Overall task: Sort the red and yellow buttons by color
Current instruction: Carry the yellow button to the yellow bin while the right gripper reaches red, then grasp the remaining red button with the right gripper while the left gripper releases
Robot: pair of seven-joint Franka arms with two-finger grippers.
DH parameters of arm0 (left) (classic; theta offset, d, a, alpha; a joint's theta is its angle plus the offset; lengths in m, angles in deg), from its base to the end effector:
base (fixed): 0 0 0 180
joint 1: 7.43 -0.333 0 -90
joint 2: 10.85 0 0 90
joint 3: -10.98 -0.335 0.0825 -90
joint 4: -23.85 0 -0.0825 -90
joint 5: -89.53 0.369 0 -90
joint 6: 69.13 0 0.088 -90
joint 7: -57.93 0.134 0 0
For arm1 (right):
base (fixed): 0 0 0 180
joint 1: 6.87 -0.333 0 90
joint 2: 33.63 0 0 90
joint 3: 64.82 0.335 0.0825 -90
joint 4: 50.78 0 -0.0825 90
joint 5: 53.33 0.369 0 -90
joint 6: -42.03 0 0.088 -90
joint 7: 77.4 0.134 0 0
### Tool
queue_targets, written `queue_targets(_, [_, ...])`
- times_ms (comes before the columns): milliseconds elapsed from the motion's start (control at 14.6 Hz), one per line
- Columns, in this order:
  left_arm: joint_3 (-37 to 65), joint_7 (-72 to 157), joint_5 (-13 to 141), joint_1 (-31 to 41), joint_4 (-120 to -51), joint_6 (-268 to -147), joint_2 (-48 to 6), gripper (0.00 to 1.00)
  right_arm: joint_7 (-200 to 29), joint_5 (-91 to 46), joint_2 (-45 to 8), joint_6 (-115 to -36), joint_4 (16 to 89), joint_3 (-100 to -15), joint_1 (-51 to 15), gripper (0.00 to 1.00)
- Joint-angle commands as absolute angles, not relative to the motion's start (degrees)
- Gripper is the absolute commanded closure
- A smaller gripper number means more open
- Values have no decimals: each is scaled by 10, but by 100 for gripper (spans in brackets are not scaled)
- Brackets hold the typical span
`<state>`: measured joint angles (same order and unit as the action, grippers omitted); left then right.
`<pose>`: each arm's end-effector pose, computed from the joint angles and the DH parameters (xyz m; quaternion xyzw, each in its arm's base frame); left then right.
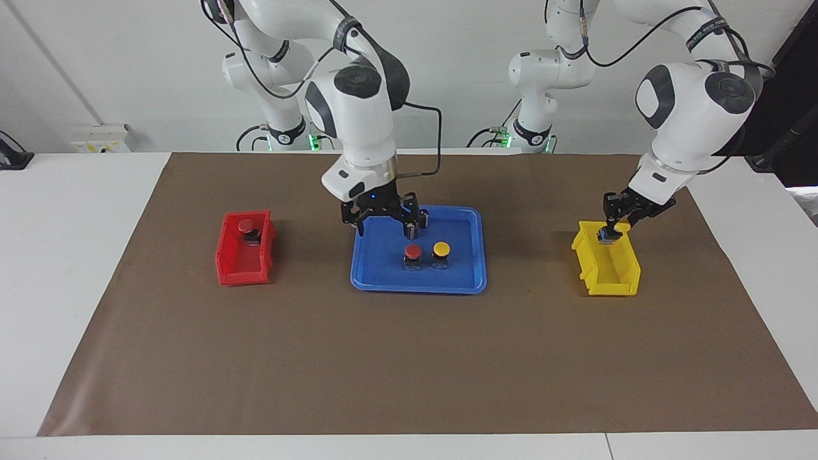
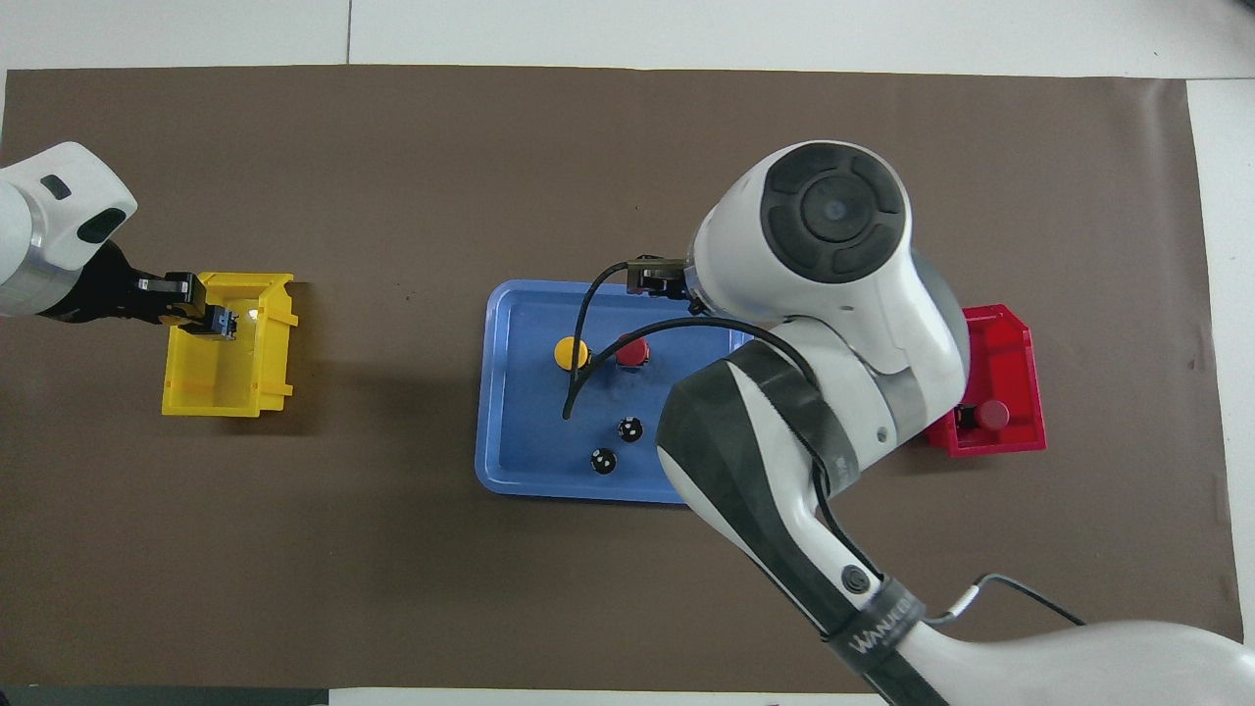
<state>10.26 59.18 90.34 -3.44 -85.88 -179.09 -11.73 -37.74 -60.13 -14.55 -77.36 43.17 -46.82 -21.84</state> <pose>0.5477 -0.0300 0.4790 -0.9991 0.0419 0.0056 0.0068 0.5701 0.3337 0.4399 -0.9970 0.0438 -0.0537 0.0352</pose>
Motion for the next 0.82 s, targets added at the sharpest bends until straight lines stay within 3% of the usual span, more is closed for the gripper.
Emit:
queue_targets(0, [108,623,909,-55,-921,-1849,-101,99,-332,-651,-104,-807,430,-468,-233,2])
queue_targets(344, [108,630,937,-57,-1003,-1927,-99,99,-326,-671,-83,-858,470,-468,-248,24])
queue_targets(756, [108,667,940,-85,-1043,-1975,-101,99,-322,-671,-88,-857,483,-467,-261,30])
